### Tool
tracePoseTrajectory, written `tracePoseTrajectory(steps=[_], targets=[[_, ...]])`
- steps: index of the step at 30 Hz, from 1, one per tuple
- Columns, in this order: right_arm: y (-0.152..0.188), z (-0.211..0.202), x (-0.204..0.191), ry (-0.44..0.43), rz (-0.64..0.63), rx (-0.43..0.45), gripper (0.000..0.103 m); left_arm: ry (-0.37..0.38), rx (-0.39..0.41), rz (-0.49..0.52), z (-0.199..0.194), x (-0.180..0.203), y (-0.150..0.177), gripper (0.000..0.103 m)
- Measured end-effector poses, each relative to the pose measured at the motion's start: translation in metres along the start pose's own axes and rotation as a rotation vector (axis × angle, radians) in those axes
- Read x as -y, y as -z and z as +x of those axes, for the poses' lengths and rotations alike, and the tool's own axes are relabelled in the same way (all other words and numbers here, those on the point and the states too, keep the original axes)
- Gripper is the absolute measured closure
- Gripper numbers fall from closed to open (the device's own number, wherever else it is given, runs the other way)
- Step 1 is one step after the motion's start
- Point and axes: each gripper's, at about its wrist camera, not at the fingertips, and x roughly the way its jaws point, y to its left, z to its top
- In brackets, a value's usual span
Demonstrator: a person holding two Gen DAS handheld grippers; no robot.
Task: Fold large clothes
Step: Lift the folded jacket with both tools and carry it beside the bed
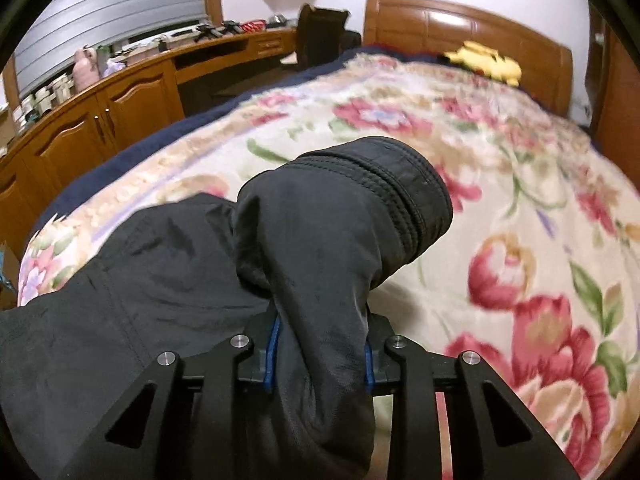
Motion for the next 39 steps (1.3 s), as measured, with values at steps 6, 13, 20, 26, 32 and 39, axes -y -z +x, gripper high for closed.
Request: tracePoseTrajectory(steps=[6, 13, 20, 26, 32, 39], targets=[[-0.019, 0.011, -0.05, -0.027, -0.047, 0.039, 0.073, -0.083, 0.051, -0.035, -0.03, -0.053, -0.005, 0.097], [-0.064, 0.045, -0.139, -0.072, -0.162, 0.052, 0.074, -0.232, 0.101, -0.053, -0.065, -0.121, -0.02, 0.097], [-0.11, 0.086, -0.248, -0.127, -0.274, 0.092, 0.074, -0.44, 0.132, -0.108, -0.102, -0.204, -0.017, 0.097], [-0.127, 0.116, -0.313, -0.195, -0.325, 0.14, 0.073, -0.538, 0.135, -0.213, -0.122, -0.251, 0.016, 0.098], [-0.112, 0.151, -0.309, -0.134, -0.225, 0.074, 0.06, -0.558, 0.096, -0.217, -0.115, -0.252, 0.037, 0.098], [-0.078, 0.145, -0.282, -0.13, -0.242, 0.08, 0.037, -0.563, 0.135, -0.257, -0.127, -0.249, 0.038, 0.063]])
